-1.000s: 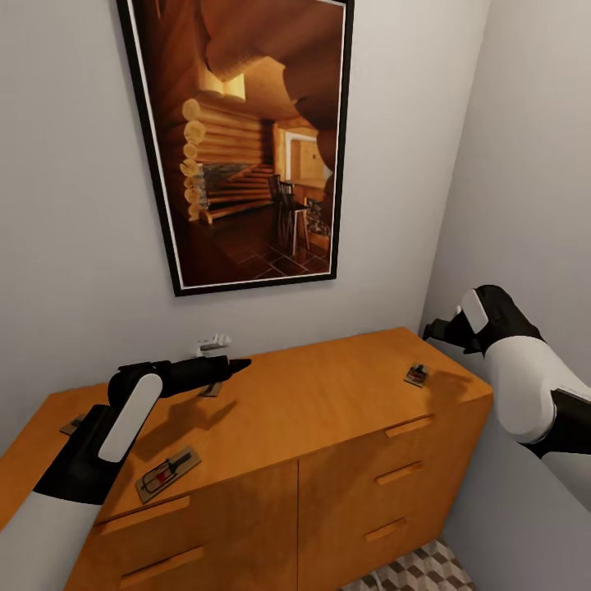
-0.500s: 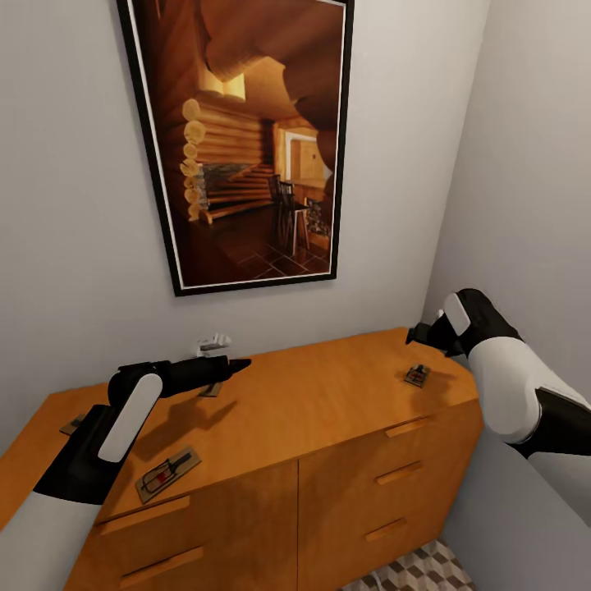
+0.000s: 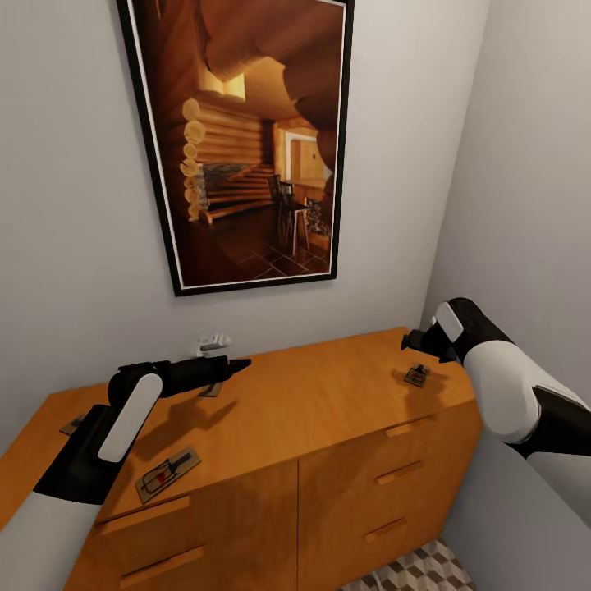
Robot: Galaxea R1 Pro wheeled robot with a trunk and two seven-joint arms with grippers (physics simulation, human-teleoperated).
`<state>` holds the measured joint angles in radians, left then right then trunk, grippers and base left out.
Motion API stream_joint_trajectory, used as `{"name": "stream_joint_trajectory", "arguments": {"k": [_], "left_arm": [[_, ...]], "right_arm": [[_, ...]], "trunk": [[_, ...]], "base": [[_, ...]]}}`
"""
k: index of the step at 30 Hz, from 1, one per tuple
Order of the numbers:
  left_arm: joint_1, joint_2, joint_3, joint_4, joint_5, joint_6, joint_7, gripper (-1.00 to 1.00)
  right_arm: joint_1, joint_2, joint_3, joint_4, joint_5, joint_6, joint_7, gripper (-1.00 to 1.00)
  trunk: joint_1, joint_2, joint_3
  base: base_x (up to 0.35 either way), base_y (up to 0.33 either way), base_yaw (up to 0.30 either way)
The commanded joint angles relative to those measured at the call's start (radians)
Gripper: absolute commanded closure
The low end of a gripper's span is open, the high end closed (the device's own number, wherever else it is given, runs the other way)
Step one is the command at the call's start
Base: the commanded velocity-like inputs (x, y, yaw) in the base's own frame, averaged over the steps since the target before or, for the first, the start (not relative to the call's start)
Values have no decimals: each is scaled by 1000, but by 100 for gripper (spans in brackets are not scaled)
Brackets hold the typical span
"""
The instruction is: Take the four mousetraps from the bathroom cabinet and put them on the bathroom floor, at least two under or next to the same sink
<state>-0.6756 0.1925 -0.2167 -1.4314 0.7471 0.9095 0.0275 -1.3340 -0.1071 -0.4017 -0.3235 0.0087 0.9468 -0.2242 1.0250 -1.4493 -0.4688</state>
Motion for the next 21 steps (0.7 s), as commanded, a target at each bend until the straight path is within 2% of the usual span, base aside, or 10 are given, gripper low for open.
{"name": "stream_joint_trajectory", "arguments": {"k": [1, 21], "left_arm": [[-1, 1, -1, -1, 3, 3, 3, -100], [-1, -2, -2, -1, 1, 1, 2, -100]], "right_arm": [[-1, 0, -6, 0, 0, 3, -4, -100], [-2, -5, -6, 5, 0, -5, -3, -100]], "trunk": [[0, -1, -1], [0, -1, -1]], "base": [[0, 0, 0], [0, 0, 0]]}}
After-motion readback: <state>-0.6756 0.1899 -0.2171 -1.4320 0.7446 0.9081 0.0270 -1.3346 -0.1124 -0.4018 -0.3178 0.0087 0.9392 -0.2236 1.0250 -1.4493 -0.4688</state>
